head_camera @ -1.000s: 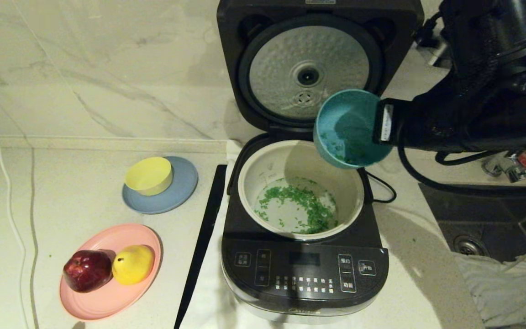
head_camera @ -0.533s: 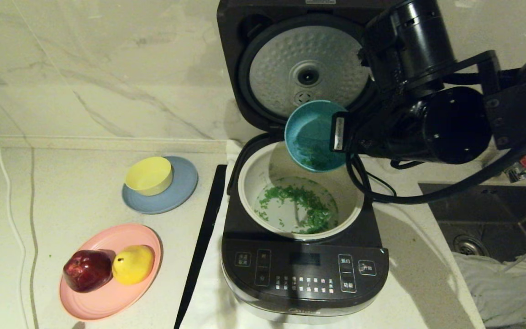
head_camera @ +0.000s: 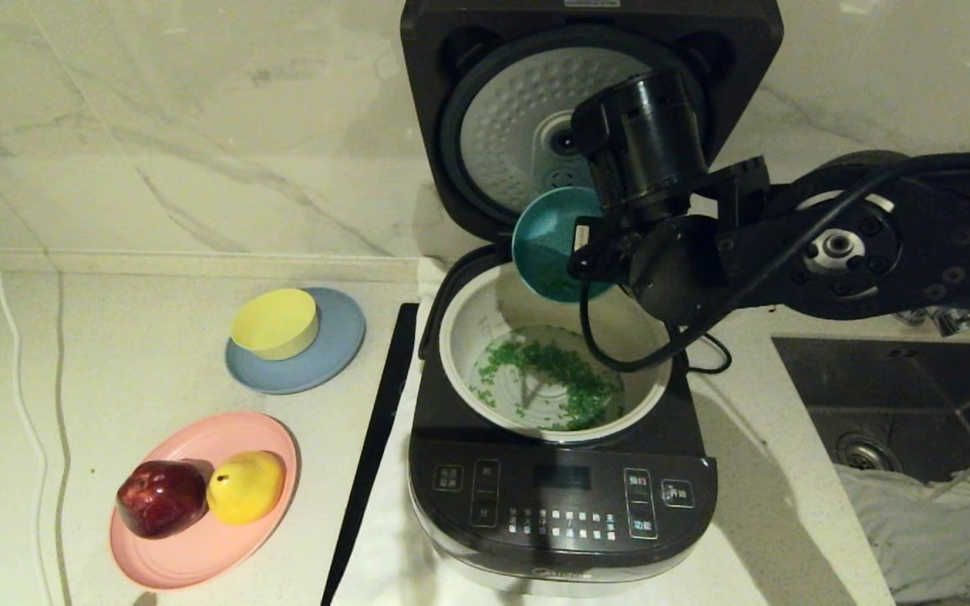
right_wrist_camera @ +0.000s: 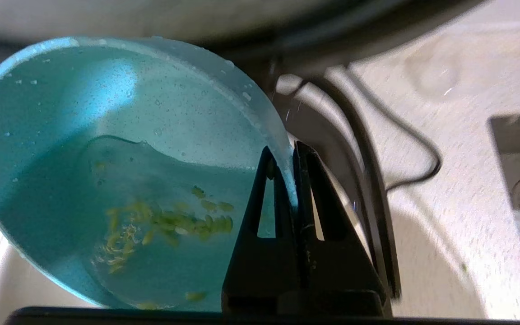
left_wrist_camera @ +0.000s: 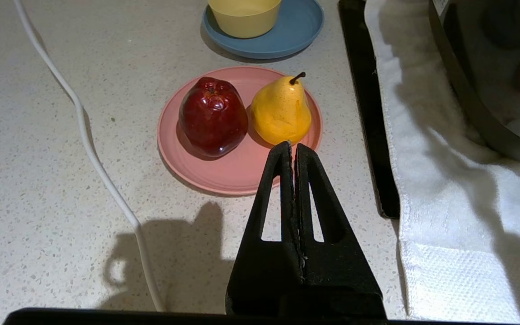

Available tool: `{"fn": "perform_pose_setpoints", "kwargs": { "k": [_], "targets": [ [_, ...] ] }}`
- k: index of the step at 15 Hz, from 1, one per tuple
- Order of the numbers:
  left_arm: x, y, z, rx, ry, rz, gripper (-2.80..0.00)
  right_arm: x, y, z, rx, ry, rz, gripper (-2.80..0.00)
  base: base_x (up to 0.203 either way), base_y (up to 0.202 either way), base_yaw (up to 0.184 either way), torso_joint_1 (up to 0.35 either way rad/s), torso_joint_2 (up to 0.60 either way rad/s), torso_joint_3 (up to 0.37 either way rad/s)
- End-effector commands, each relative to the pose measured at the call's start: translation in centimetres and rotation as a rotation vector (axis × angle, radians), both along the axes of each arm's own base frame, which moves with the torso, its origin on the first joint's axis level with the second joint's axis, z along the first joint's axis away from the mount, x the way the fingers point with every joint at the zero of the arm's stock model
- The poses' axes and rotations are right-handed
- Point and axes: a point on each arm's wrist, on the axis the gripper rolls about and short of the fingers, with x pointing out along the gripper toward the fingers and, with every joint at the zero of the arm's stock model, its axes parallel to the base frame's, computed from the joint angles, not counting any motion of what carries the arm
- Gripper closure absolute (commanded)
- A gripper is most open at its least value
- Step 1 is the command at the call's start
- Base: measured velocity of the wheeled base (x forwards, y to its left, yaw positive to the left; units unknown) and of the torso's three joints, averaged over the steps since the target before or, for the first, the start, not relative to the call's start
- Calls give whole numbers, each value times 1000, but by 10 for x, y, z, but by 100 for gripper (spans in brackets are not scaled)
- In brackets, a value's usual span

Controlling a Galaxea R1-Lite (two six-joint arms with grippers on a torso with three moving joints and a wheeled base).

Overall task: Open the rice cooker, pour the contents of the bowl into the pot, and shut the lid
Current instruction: Pour the water from the bowl into the rice cooker

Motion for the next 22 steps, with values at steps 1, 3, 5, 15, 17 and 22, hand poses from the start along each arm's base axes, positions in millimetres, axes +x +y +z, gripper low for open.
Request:
{"fn": "perform_pose_setpoints", "kwargs": {
  "k": [1, 3, 5, 15, 17, 22],
  "targets": [
    [1, 0, -2, 0, 7, 2, 0, 9, 8, -12, -19, -22, -34, 0, 0, 0, 0, 0, 0, 0],
    [1, 0, -2, 0, 7, 2, 0, 12, 11, -15, -26, -54, -62, 0, 0, 0, 0, 0, 0, 0],
    [1, 0, -2, 0, 7, 2, 0, 15, 13, -21, -22, -84, -64, 0, 0, 0, 0, 0, 0, 0],
    [1, 0, -2, 0, 7, 1, 0, 26, 22, -51, -13, -563, -117, 0, 0, 0, 0, 0, 0, 0],
    [1, 0, -2, 0, 7, 2, 0, 26, 23, -64, -146, -639, -111, 0, 0, 0, 0, 0, 0, 0],
    [1, 0, -2, 0, 7, 2, 0, 19, 25, -60, -152, -679, -51, 0, 0, 0, 0, 0, 0, 0]
  ]
}}
